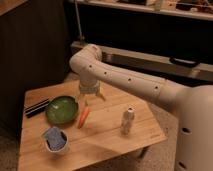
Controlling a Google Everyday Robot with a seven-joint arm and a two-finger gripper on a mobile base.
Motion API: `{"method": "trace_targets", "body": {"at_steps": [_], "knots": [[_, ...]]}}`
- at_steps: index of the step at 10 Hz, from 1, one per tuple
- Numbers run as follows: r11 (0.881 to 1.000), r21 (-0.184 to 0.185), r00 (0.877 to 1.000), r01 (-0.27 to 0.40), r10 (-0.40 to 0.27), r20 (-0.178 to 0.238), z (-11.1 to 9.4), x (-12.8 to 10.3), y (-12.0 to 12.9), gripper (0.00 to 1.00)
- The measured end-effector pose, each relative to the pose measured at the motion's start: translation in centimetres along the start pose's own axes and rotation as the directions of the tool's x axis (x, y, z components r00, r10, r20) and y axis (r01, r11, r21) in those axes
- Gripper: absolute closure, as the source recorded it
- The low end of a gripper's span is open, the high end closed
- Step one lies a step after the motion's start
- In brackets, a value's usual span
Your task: Drag the pepper across the table
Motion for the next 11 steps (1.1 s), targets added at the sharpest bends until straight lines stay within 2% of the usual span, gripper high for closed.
{"method": "trace_targets", "body": {"at_steps": [3, 5, 6, 8, 9, 11], "knots": [[1.000, 0.000, 1.000, 0.000, 0.000, -0.001, -0.1, 0.0, 0.0, 0.20], [1.000, 0.001, 1.000, -0.017, 0.017, -0.023, -1.3, 0.6, 0.2, 0.20], [0.999, 0.011, 0.998, -0.041, 0.041, -0.045, -2.5, 1.3, 0.4, 0.20], [0.995, 0.055, 0.994, -0.086, 0.089, -0.060, -3.4, 2.3, 0.1, 0.20], [0.992, 0.075, 0.994, -0.099, 0.103, -0.049, -3.2, 2.4, -0.4, 0.20], [0.987, 0.106, 0.992, -0.118, 0.121, -0.020, -1.4, 2.2, -1.7, 0.20]]}}
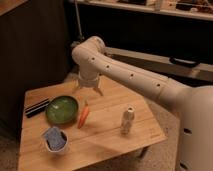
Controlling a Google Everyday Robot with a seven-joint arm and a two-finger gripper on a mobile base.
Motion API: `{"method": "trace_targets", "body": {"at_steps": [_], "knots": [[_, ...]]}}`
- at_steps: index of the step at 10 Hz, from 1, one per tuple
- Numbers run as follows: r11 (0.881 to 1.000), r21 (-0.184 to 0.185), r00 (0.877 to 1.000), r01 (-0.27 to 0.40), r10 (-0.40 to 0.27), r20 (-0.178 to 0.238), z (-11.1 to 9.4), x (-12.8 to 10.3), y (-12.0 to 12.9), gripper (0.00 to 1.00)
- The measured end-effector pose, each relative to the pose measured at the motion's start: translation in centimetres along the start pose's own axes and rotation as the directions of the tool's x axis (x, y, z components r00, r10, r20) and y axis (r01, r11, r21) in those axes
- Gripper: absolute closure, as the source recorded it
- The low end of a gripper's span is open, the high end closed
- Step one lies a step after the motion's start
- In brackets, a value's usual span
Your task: Drag the pepper across the table
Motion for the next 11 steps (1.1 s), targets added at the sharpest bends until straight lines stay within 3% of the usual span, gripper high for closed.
{"method": "trace_targets", "body": {"at_steps": [4, 7, 8, 11], "knots": [[0.996, 0.058, 0.998, -0.068, 0.066, 0.023, 4.7, -1.6, -0.3, 0.20], [0.993, 0.035, 0.993, -0.110, 0.109, 0.033, 7.8, -1.8, -0.4, 0.20], [0.994, 0.019, 0.993, -0.110, 0.109, 0.037, 9.1, -1.8, -0.6, 0.25], [0.992, -0.020, 0.989, -0.123, 0.124, 0.079, 12.2, -1.9, -0.3, 0.54]]}}
